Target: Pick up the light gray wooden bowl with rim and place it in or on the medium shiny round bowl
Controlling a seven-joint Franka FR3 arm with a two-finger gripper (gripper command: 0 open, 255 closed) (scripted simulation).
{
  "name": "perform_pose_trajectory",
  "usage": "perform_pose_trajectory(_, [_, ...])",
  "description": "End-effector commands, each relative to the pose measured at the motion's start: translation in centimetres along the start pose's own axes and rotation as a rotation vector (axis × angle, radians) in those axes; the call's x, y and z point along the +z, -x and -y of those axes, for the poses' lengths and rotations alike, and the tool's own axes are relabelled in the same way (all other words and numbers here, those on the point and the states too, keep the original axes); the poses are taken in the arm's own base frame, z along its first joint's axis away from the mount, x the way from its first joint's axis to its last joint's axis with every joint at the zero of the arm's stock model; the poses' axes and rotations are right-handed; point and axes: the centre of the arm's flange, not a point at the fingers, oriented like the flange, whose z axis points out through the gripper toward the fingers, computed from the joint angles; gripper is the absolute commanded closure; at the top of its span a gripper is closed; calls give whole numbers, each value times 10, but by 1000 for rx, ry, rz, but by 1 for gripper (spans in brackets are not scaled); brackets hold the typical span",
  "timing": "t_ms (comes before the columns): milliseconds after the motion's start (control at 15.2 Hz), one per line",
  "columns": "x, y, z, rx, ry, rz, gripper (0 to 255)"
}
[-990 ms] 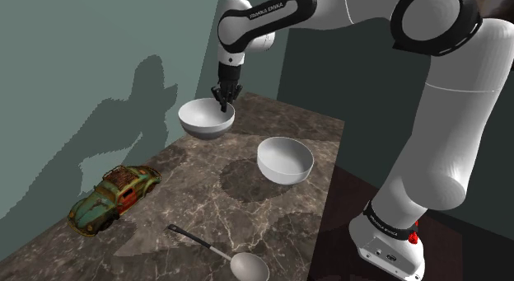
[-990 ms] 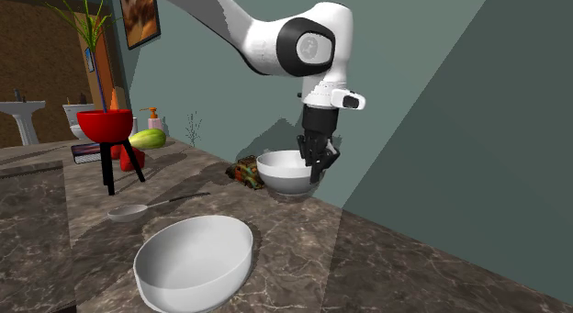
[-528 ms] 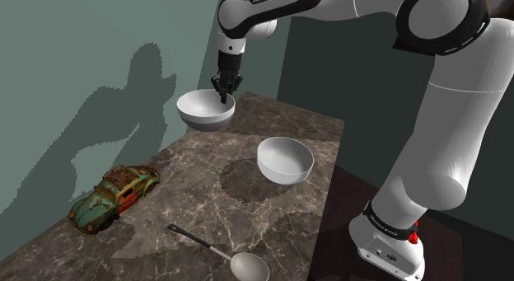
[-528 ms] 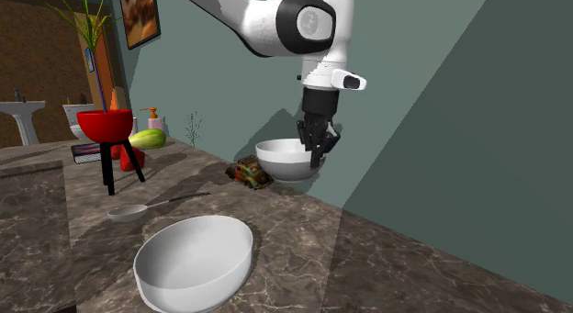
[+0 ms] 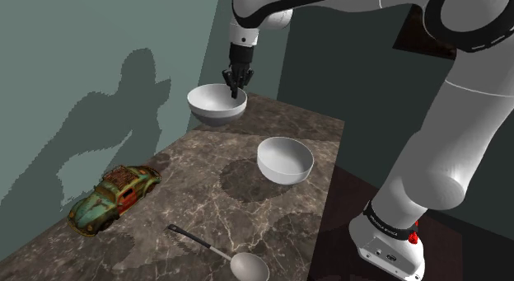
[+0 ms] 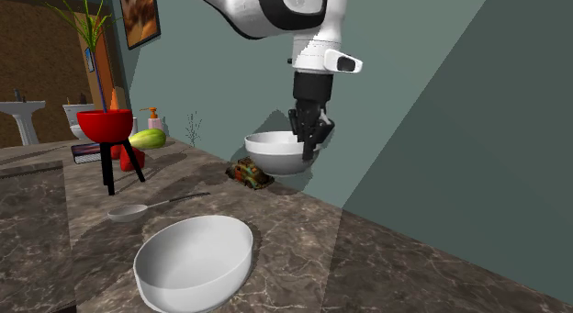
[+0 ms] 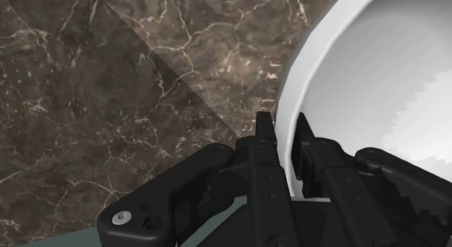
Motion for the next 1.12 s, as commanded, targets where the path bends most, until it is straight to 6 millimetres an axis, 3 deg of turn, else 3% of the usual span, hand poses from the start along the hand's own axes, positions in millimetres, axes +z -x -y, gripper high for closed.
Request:
perform_pose_trajectory(0, [-2, 26, -9, 0, 0, -1, 255])
perform_pose_trajectory(1056, [-27, 217, -93, 0, 0, -1, 255])
